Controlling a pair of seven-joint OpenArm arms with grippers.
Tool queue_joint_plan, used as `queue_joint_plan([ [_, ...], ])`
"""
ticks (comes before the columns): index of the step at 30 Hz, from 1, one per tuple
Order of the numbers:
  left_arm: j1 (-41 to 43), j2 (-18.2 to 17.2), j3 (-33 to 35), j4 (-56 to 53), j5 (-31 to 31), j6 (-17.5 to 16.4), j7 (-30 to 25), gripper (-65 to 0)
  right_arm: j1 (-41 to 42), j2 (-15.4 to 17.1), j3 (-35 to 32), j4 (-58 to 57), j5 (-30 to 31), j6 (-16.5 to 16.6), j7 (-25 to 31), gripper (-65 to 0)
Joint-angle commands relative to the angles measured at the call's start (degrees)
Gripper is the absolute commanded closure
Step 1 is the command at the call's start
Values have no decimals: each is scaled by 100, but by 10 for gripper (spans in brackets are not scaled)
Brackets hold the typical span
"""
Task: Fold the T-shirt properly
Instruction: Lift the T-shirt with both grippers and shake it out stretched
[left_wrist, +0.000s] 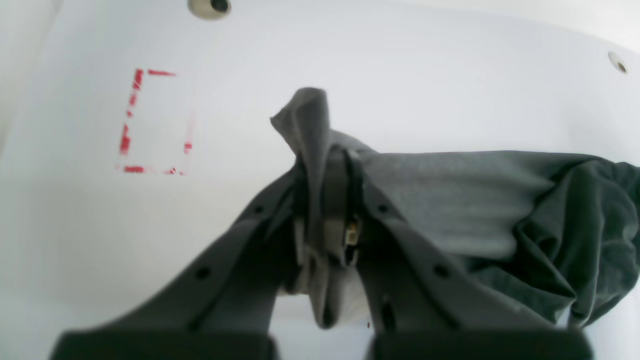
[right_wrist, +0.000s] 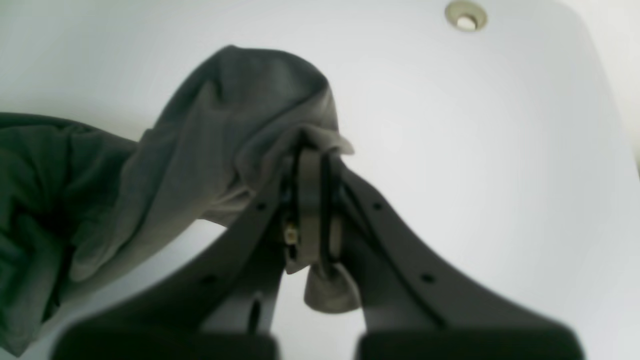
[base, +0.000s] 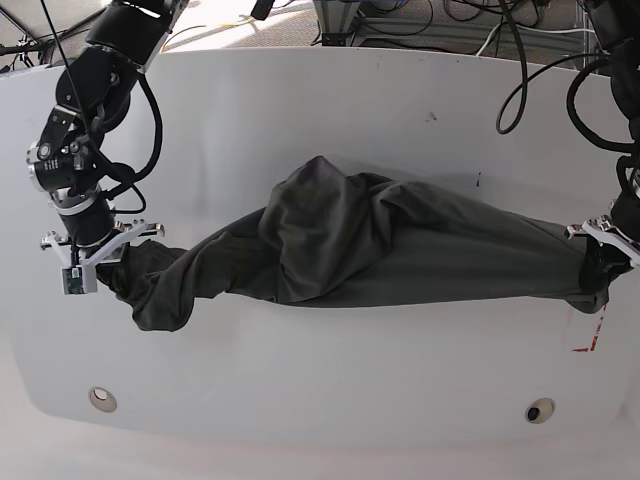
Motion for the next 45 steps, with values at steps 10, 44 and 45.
queue_joint_plan([
  [10,-1944,-695,163,-104,-39,-444,438,0,1541,801,-642,-254,5,-6,158,-16],
  [44,-1337,-537,-444,-684,75,-453,447,0,1796,1530,-1126,-210,66,-6,-114,-16],
  [45,-1135,-493,-514,-605,75,-453,447,0,1576,1486,-1047,-113,66,-6,-114,-16],
])
